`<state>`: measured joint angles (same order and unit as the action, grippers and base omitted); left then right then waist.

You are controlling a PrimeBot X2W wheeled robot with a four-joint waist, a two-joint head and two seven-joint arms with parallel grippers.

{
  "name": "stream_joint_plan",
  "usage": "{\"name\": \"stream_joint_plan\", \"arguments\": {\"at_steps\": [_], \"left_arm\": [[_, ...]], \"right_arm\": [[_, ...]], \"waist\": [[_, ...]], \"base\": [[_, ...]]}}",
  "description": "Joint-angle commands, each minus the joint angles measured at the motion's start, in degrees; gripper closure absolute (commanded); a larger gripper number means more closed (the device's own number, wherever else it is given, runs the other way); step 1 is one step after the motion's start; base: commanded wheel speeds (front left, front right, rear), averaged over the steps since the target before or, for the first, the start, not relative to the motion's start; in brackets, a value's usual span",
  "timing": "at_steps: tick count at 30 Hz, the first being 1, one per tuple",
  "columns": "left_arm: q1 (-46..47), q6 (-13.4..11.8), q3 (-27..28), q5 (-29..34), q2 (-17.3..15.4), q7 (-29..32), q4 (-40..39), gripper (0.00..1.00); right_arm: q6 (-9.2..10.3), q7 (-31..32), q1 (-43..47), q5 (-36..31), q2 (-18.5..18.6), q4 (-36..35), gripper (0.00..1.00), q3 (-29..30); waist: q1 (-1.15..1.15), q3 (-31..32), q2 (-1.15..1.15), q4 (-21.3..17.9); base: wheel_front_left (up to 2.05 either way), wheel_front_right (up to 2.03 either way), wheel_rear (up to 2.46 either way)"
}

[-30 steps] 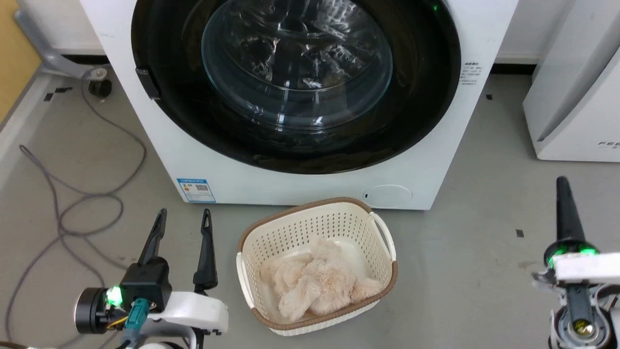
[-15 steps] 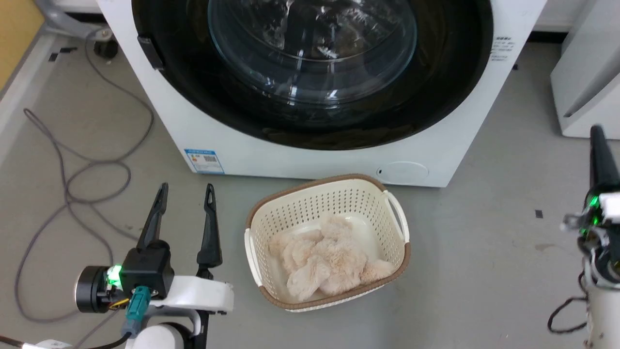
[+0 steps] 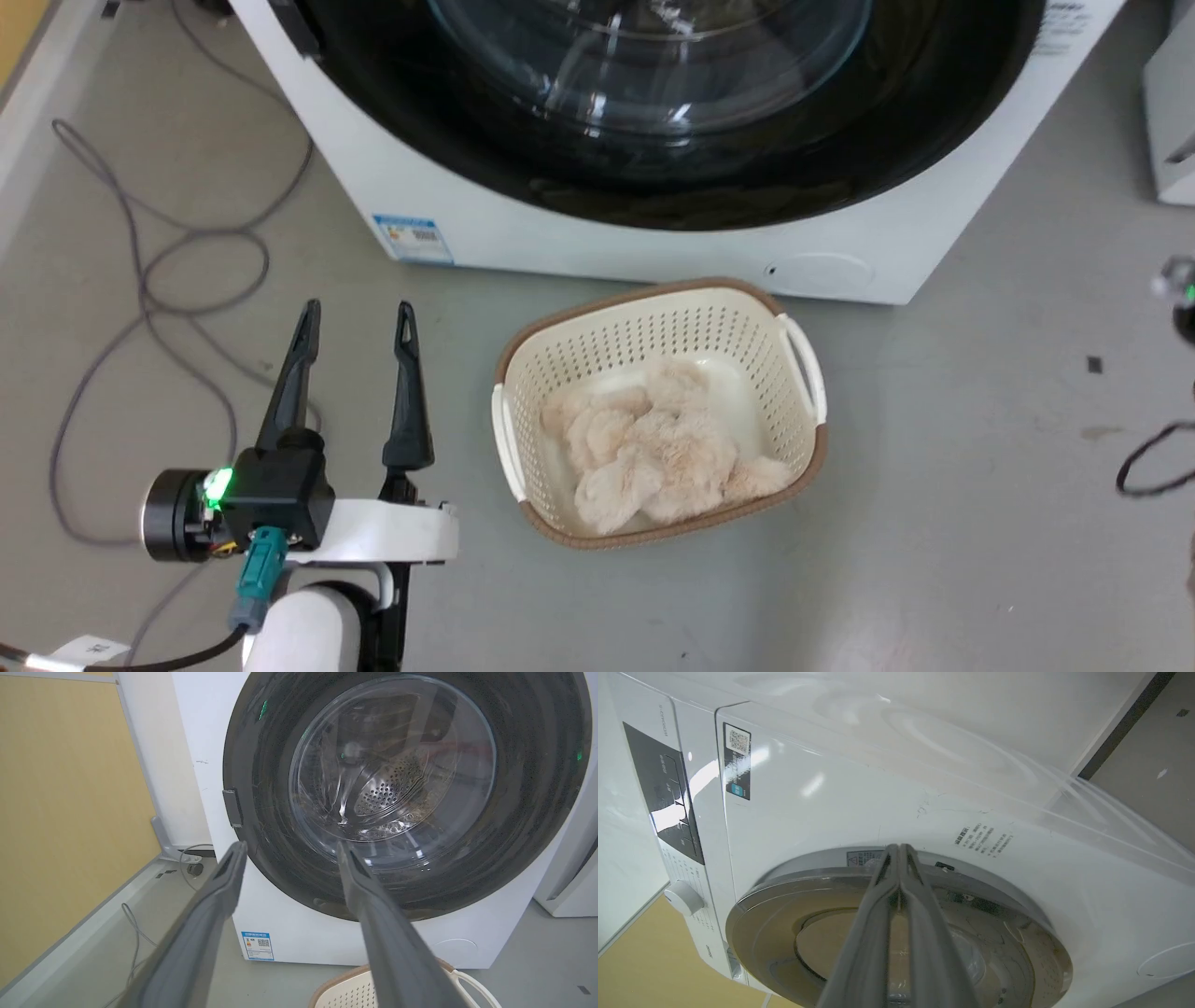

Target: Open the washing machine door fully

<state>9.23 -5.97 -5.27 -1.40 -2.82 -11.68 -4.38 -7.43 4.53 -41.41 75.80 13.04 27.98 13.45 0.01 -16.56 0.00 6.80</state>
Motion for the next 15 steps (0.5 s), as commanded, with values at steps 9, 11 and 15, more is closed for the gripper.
{"name": "stream_joint_plan", "arguments": {"at_steps": [9, 11, 15], "left_arm": [[3.0, -1.6, -1.4, -1.2, -0.1, -1.5, -1.1, 0.00], [3.5, -1.8, -1.6, -1.4, -0.1, -1.8, -1.2, 0.00], [4.6, -2.4, -2.5, -2.0, -0.1, -2.4, -1.5, 0.00]], "right_arm": [[-0.05, 4.8, -11.8, 5.0, 3.4, 6.8, 1.00, -3.1], [-0.05, 6.2, -14.1, 6.0, 4.1, 8.6, 1.00, -3.8], [-0.05, 8.2, -19.2, 7.4, 6.0, 12.4, 1.00, -5.7]], "waist": [[-0.01, -4.9, 0.00, 2.3], [-0.01, -5.8, 0.00, 2.7], [-0.01, -8.0, 0.00, 4.0]], "base": [[0.00, 0.00, 0.00], [0.00, 0.00, 0.00], [0.00, 0.00, 0.00]]}}
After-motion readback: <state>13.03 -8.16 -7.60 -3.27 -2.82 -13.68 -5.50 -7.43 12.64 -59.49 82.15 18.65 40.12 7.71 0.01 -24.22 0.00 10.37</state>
